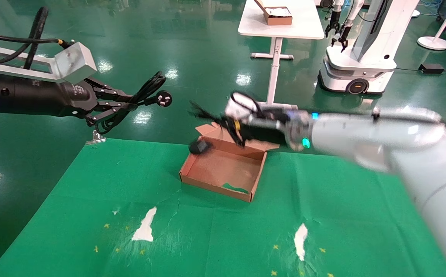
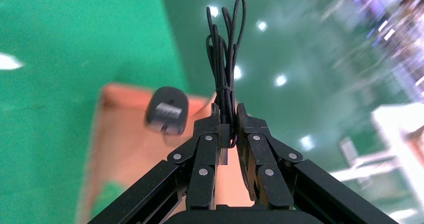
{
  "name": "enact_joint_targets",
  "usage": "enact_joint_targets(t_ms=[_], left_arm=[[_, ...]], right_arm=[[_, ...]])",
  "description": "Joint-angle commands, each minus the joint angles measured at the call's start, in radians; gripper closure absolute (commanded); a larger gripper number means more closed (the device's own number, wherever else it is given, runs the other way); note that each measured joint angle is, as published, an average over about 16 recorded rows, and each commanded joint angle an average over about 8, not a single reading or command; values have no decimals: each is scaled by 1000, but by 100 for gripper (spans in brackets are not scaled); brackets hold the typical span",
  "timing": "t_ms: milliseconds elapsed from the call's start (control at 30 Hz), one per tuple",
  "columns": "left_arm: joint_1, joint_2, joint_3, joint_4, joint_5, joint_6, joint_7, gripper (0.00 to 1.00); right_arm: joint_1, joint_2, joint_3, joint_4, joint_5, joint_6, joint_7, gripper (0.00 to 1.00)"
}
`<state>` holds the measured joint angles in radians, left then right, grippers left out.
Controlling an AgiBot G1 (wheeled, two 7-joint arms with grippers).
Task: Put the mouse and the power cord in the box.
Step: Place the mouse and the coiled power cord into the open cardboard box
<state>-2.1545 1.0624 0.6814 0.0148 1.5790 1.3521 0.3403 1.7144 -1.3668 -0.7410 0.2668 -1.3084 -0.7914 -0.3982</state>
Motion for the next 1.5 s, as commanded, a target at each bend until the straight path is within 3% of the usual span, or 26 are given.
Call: enact_joint_targets(t_ms=[33,167,400,433,467,767,933,1033,1133,1367,1500], left_arm=[[-2,-5,1,-2,2,0,3,100],[-2,-15,7,-2,11,17,2,100],[0,-8,17,-16,25,38,18,100],[3,-4,19,-20,27,38,24,100],[7,1,20,-25,28,36,31,100],[92,107,34,-65,50,-114,122,100],[187,232,35,-83,52,-333,171,100],[256,287,38,-135,44,-460,191,100],[321,308,60,-225,36,-512,208,100],[398,310,180,-414,39,-513,212,100],[402,312,264,-491,31,-562,179,100]], right_arm=[[-31,1,-12,-12,24,16,23,100],[-64,4,-35,-28,40,29,42,98],[-82,8,-66,-27,67,-10,38,12],[-81,8,-68,-28,72,-14,35,2],[-79,9,-70,-30,76,-14,32,0],[-50,15,-59,-67,127,63,-23,0],[5,35,-47,-102,147,108,-79,0],[69,74,-42,-114,148,87,-119,0],[142,145,-42,-101,148,-21,-155,0],[307,349,-62,-36,133,-429,-138,0],[375,430,-77,12,113,-524,-71,0]])
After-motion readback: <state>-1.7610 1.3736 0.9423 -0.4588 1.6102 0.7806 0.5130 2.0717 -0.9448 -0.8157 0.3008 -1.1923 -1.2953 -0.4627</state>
